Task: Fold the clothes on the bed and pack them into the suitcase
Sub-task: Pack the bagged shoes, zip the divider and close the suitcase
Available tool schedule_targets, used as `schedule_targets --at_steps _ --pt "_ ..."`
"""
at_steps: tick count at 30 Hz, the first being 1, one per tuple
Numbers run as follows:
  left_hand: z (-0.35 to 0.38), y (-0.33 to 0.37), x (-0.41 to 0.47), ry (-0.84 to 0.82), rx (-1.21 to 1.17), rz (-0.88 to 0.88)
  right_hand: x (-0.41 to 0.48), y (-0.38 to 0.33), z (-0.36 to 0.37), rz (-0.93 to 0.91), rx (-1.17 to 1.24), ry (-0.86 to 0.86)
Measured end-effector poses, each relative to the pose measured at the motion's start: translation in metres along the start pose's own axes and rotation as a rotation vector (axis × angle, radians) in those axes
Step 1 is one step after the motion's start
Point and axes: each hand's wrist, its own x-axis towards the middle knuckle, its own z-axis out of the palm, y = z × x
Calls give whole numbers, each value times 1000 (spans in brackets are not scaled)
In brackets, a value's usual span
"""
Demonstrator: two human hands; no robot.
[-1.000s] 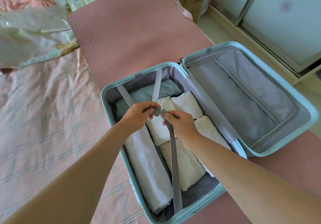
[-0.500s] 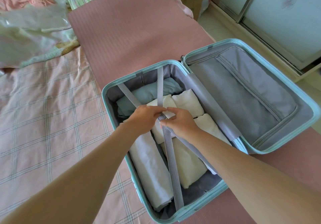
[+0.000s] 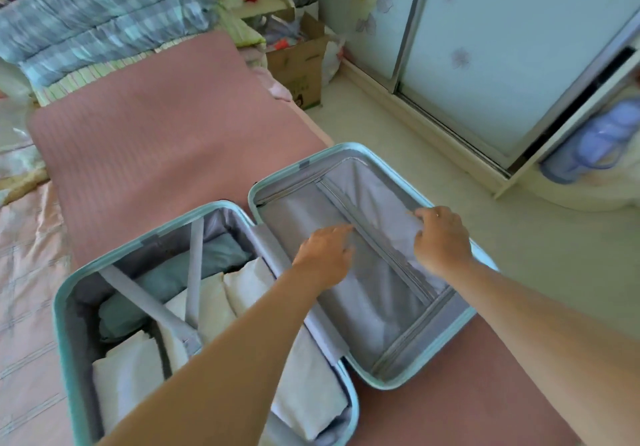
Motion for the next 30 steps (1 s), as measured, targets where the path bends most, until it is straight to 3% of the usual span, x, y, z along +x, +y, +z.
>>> schedule_targets --at_steps 7,10,19,25,29,30 --pt "53 84 94 -59 31 24 62 77 17 96 -73 -227" --pt "58 107 109 -23 41 65 65 82 18 45 -81 -242" --pt "-7 136 66 207 478 435 9 49 -74 -129 -217 73" --pt "-85 134 -11 428 488 588 -63 -25 -160 -206 -357 314" --pt "-135 112 -77 595 530 705 -138 -90 -194 -344 -146 516" --pt "-147 103 -98 610 563 702 -158 -106 -197 -348 -106 494"
